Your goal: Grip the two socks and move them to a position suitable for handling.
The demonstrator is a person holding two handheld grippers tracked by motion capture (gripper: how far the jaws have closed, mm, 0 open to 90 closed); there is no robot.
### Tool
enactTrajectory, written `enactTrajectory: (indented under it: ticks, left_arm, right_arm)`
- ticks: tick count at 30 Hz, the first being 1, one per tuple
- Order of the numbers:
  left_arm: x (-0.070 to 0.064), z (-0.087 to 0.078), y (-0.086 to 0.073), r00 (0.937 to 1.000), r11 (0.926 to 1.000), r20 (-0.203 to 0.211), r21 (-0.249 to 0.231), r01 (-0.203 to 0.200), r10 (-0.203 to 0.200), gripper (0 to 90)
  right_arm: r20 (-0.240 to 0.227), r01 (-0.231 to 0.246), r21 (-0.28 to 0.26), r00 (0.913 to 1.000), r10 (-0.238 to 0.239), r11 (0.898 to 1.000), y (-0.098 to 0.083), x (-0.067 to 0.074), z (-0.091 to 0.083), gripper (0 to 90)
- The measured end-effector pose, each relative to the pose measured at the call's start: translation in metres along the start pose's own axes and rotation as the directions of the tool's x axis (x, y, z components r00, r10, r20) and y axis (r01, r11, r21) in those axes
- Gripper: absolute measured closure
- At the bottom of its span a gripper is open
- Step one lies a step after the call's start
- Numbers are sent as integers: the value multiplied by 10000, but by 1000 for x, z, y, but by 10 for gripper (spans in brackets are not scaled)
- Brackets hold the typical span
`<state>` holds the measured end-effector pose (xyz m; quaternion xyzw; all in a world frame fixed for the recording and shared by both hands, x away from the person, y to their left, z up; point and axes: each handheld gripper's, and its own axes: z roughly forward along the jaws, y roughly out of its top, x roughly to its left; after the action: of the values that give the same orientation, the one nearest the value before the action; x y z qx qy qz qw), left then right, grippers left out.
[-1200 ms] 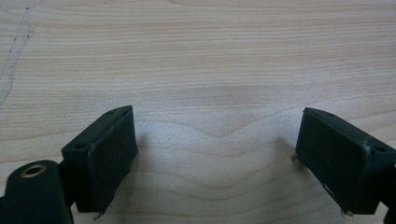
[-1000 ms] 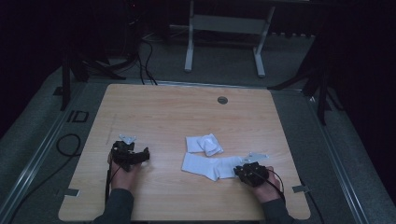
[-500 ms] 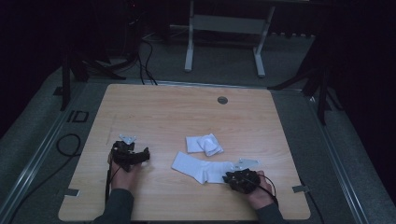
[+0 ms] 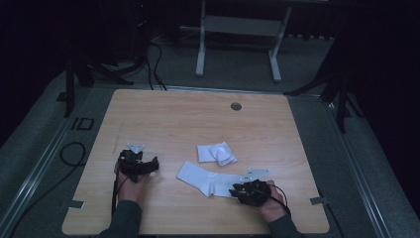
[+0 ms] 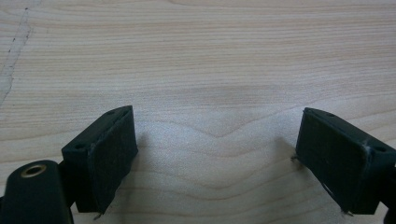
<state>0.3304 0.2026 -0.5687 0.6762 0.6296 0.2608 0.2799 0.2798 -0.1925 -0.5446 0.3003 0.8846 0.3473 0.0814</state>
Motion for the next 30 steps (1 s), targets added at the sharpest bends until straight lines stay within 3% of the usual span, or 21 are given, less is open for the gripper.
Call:
enactTrajectory:
  ticks: [7,14,22,25,30]
  left_arm:
    - [0,0,0,10000,10000,-1,-4,3,-3,123]
    - [0,0,0,10000,10000,2,-24,25,-25,123]
    - [0,0,0,10000,10000,5,-24,25,-25,123]
    - [0,0,0,10000,10000,14,-19,5,-5,123]
    - [-1,0,0,10000,10000,28,-30,1,-1,123]
  right_arm:
    - [794,43,-492,9968,-3,9988,34,-21,-2,695]
    - [1580,-802,-1125,9826,975,9904,64,-48,6,700]
    - [1989,-1207,-1206,9695,1432,9853,86,-73,17,680]
    - [2056,-1522,-1283,9626,1764,9800,89,-80,17,723]
    - [2041,-1527,-1135,9635,1734,9817,90,-81,22,758]
